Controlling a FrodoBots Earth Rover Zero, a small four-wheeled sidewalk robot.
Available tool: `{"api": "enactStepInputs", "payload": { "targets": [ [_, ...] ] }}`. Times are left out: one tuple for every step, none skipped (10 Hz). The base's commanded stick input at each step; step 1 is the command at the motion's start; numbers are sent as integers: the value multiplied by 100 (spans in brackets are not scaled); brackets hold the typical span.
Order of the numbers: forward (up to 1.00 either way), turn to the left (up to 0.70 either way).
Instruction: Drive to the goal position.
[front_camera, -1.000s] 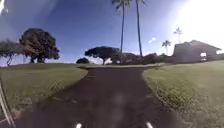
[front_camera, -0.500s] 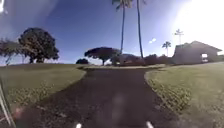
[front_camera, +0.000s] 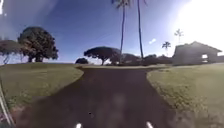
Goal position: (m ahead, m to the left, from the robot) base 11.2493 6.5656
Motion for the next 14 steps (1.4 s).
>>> {"api": "enactStepInputs", "payload": {
  "targets": [
    [70, 0],
    [70, 0],
    [70, 0],
    [70, 0],
    [70, 0],
    [70, 0],
    [70, 0],
    [70, 0],
    [70, 0],
    [70, 0],
    [70, 0],
    [70, 0],
    [70, 0],
    [70, 6]
  ]
}}
